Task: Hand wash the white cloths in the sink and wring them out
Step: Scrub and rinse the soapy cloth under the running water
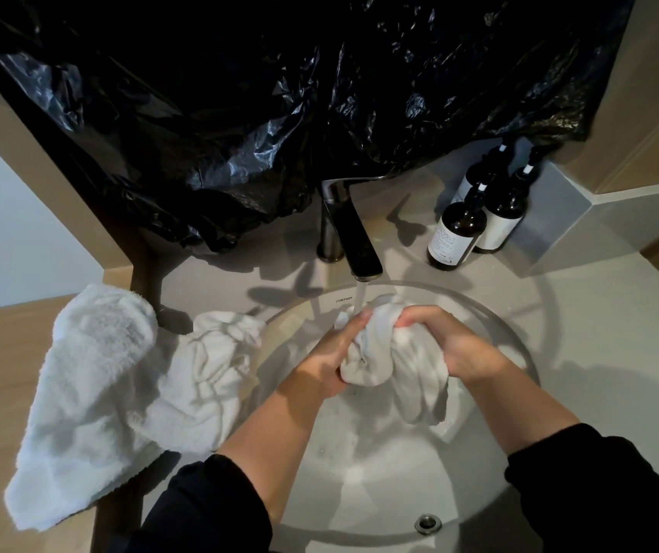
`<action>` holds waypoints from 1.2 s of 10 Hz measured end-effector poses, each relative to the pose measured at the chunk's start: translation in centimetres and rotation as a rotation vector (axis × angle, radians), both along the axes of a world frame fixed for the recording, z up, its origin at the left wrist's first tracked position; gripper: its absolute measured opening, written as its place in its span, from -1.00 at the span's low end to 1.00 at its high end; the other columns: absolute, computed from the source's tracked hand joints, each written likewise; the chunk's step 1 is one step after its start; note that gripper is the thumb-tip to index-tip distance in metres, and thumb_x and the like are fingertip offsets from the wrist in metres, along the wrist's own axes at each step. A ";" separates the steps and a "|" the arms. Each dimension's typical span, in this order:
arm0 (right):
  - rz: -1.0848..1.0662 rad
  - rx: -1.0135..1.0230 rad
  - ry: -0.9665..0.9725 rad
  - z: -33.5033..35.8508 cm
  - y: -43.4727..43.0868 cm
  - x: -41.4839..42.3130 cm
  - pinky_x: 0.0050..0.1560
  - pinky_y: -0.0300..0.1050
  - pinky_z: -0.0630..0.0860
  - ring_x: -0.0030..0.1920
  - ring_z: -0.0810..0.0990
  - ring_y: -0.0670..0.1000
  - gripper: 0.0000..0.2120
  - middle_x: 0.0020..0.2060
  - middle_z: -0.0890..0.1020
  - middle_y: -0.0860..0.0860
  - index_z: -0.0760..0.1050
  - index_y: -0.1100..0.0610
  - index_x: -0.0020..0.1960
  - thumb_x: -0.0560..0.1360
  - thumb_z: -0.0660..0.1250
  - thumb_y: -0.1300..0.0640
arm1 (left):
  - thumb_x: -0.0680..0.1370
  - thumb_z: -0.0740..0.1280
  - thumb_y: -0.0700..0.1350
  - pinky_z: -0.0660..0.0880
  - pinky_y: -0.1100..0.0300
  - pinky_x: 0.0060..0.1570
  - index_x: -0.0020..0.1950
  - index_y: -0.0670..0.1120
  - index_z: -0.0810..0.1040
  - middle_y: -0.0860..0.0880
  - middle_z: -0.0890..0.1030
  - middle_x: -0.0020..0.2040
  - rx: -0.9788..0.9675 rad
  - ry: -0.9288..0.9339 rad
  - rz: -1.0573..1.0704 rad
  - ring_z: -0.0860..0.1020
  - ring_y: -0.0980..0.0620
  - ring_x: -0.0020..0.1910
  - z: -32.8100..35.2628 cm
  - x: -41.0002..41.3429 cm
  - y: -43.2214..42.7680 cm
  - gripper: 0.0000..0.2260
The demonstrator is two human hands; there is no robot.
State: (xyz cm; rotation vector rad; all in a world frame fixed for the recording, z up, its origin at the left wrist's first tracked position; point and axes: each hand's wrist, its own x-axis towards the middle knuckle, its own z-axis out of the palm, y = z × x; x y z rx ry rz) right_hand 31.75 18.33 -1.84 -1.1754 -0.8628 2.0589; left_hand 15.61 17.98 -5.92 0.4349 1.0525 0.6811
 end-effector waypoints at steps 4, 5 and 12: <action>-0.051 0.205 -0.543 -1.9 0.7 -0.4 0.24 -0.09 0.45 0.18 0.56 0.00 -0.44 0.19 0.57 -0.03 0.31 -0.14 0.41 0.46 0.39 -0.12 | 0.48 0.34 0.20 0.46 0.08 0.16 0.01 -0.11 0.57 -0.03 0.62 -0.12 -0.126 0.336 0.246 0.57 -0.07 -0.04 -1.1 0.2 1.4 -0.62; -0.170 0.351 -0.708 -2.3 -0.4 -2.5 -0.14 -0.33 0.50 -0.03 0.62 -0.10 -0.63 0.04 0.61 -0.06 0.51 -0.07 0.18 0.41 0.46 -0.10 | 0.48 0.26 0.30 0.39 0.01 0.31 0.11 -0.04 0.56 -0.08 0.63 0.01 -0.220 0.130 0.205 0.55 -0.08 0.10 -1.0 0.8 0.9 -0.55; -0.037 -0.104 -0.845 -4.0 3.4 -1.9 0.03 -0.07 0.52 -0.13 0.63 0.11 -0.43 -0.05 0.67 0.09 0.56 0.18 0.07 0.45 0.28 -0.32 | 0.38 0.52 -0.11 0.54 0.15 -0.19 0.00 -0.17 0.61 -0.10 0.63 -0.15 0.187 0.288 0.009 0.61 -0.05 -0.19 -2.4 -1.3 0.1 -0.74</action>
